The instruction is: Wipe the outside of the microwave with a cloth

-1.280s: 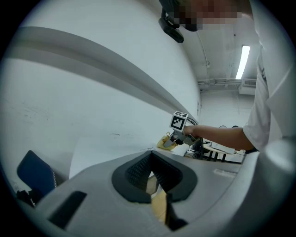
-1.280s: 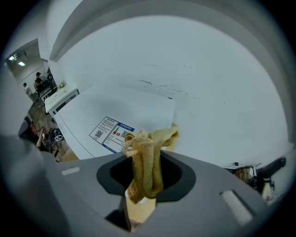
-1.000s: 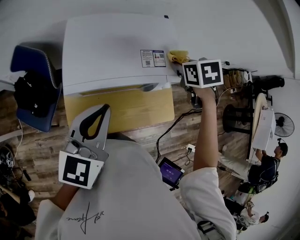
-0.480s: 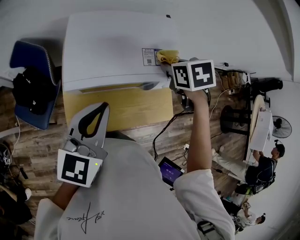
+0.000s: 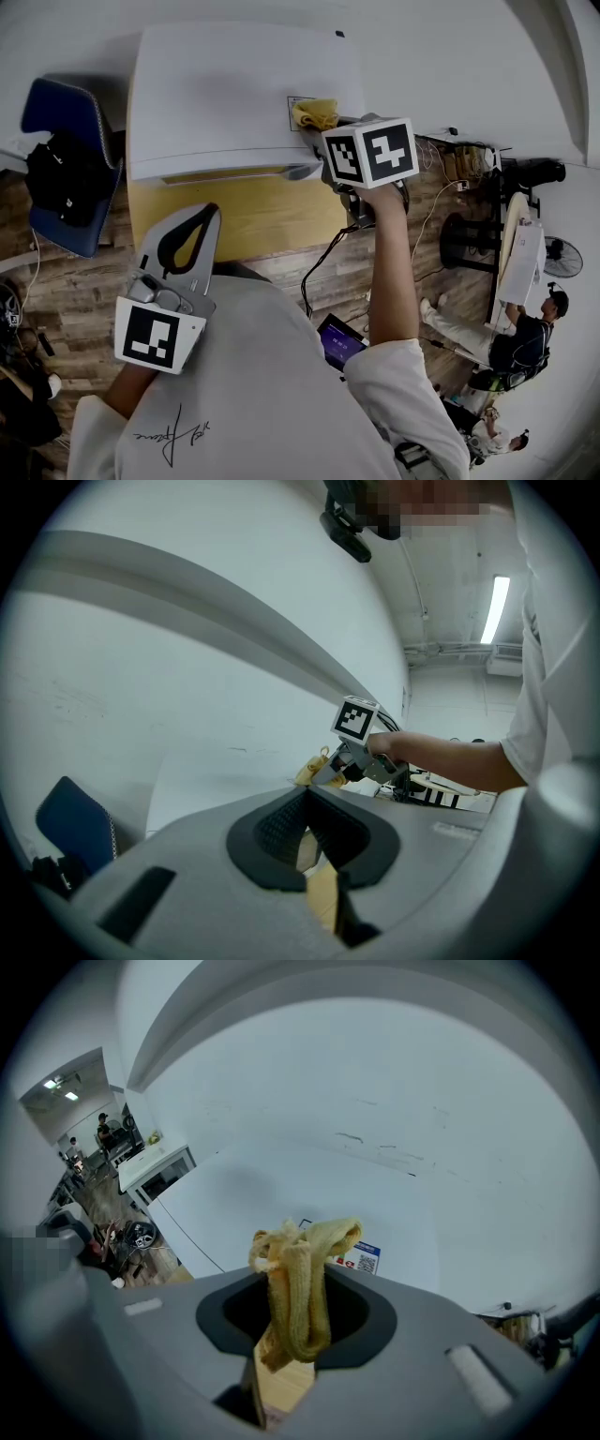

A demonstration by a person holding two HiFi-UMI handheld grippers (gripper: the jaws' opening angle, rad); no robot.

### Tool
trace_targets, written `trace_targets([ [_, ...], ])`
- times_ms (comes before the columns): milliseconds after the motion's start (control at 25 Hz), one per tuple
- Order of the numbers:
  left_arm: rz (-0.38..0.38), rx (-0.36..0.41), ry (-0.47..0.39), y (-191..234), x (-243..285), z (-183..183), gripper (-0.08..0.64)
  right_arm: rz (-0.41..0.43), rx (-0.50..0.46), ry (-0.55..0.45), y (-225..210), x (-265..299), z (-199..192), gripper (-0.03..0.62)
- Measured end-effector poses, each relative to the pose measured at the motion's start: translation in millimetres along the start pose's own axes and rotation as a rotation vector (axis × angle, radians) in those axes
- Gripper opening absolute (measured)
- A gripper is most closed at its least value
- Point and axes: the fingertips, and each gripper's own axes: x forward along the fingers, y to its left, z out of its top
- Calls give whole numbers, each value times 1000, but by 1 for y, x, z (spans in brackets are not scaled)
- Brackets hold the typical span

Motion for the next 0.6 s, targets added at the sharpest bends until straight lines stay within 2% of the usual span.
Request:
trace_targets([
  [280,1,4,-7,0,-1,3,-8,104,-70,-7,49,8,16,120],
  [600,33,2,-18,8,-9,4,-8,175,-122,-12,85,16,32,120],
])
